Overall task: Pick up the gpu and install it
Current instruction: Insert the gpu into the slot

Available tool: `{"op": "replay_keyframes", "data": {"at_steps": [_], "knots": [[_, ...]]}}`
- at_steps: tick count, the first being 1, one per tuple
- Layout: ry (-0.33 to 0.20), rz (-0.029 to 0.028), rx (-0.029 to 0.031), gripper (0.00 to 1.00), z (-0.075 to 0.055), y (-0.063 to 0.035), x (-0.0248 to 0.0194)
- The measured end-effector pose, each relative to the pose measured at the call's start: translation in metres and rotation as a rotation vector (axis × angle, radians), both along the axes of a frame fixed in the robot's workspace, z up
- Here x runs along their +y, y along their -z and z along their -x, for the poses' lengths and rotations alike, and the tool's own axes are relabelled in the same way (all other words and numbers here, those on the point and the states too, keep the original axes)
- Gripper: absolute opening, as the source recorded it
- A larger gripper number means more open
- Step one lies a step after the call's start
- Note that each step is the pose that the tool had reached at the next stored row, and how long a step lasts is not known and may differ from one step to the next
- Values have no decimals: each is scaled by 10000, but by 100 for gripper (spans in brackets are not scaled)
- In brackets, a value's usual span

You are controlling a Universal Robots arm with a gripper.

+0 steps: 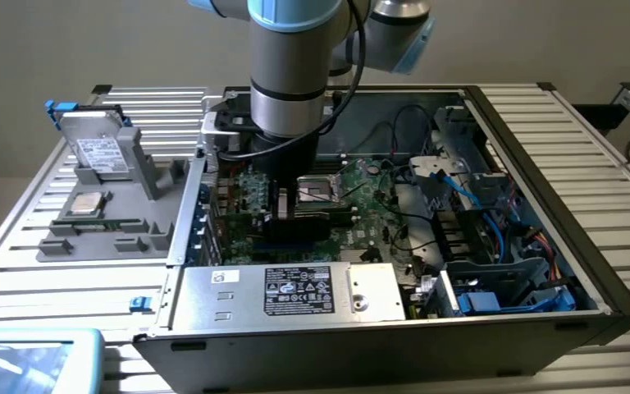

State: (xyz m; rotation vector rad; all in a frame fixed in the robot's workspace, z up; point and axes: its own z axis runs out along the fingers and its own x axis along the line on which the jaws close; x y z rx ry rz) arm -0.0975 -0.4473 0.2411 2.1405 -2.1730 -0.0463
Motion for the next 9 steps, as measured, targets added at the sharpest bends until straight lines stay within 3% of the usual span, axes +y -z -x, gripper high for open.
{"op": "replay_keyframes", "data": {"at_steps": [9], "knots": [[-1, 0, -1, 28, 0, 1, -1]]}}
